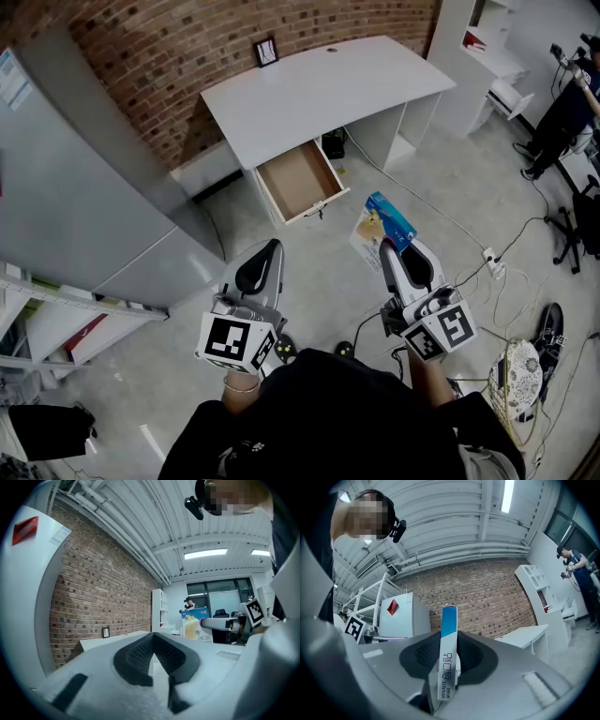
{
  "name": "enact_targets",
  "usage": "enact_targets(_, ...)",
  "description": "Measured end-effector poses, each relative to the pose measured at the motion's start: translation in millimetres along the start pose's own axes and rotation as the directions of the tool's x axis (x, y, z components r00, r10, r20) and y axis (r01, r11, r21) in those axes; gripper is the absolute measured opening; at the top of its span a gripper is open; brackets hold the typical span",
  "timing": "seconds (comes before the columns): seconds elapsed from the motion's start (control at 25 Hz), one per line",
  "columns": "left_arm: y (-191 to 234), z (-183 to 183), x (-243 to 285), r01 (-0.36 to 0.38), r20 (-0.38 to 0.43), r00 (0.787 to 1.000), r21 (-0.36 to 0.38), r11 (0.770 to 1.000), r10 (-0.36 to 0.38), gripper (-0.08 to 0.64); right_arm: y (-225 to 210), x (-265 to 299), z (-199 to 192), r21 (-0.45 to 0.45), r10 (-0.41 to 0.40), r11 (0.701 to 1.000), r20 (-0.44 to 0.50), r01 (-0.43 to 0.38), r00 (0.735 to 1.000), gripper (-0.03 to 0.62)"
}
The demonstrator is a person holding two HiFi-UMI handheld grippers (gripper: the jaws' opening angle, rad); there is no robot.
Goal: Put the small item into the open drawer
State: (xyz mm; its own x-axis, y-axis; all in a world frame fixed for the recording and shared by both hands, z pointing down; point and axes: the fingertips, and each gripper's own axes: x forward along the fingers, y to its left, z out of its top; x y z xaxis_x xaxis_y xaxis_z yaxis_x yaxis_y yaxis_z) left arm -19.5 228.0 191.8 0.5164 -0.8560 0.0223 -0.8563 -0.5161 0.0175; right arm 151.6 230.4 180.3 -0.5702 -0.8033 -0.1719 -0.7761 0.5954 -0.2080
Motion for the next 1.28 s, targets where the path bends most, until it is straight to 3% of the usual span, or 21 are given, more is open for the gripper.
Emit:
enact_targets(0.8, -54.5, -1.5, 15.4, -0.021, -0.001, 1.0, 0.024, 1.0, 0.021, -0.003, -38.0, -48.3, 14.5, 0.027, 0.01, 1.0, 0.039, -0.011, 0.999, 0.095)
enact_targets(1.28, -112.1, -4.3, 40.7, 0.075, -0.007, 0.997, 0.049, 0.996, -0.075, -0.003, -68.5, -103.6, 21.8, 0.014, -0.067, 0.998, 0.045, 0.066, 0.997, 0.095)
